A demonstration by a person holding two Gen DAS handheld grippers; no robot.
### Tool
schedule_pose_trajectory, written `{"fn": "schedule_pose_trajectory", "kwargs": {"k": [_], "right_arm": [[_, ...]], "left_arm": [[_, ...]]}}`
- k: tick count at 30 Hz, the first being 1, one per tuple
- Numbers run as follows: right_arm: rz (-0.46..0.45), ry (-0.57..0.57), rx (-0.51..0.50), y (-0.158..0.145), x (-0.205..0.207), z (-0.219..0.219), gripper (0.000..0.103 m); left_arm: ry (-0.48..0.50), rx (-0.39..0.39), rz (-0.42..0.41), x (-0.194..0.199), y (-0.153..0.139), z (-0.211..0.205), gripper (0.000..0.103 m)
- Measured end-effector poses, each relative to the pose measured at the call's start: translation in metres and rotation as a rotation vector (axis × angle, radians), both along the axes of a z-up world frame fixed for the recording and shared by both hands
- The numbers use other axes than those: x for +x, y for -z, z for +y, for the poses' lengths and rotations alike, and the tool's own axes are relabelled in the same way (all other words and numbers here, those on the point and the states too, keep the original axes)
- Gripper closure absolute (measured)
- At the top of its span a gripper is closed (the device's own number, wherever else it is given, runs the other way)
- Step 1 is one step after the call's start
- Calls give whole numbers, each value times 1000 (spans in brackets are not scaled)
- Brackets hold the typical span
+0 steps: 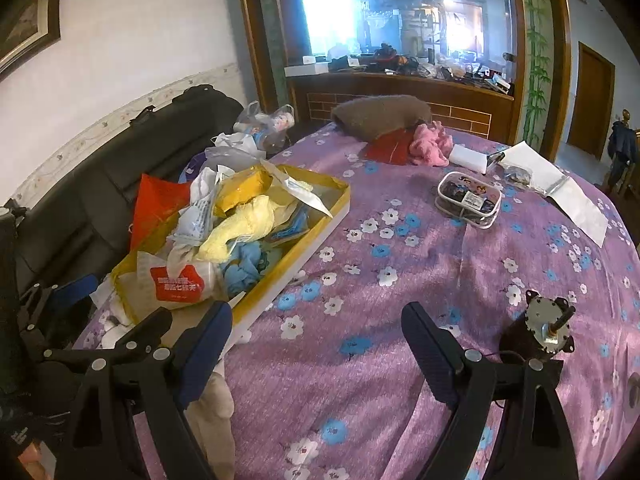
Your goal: Organize soft objects
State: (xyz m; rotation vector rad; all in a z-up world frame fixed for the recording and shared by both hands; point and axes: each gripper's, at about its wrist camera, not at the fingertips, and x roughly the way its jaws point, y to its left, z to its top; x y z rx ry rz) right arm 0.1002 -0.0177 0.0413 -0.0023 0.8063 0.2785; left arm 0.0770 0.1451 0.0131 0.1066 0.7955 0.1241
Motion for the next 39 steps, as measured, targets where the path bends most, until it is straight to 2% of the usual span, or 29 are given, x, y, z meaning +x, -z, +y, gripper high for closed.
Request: {"fn": "schedule_pose_trajectory", "kwargs": {"k": [6, 20, 39], "right_arm": [[1, 6, 14, -1, 3, -6, 13], [18, -5, 17, -1, 13, 6, 13], [32, -10, 1, 3, 24, 15, 13]], "left_arm": [[-20, -22, 4, 2, -1, 6, 4], [-14, -17, -18, 5, -7, 15, 4], [-13, 16, -15, 13, -3, 22, 4]]}}
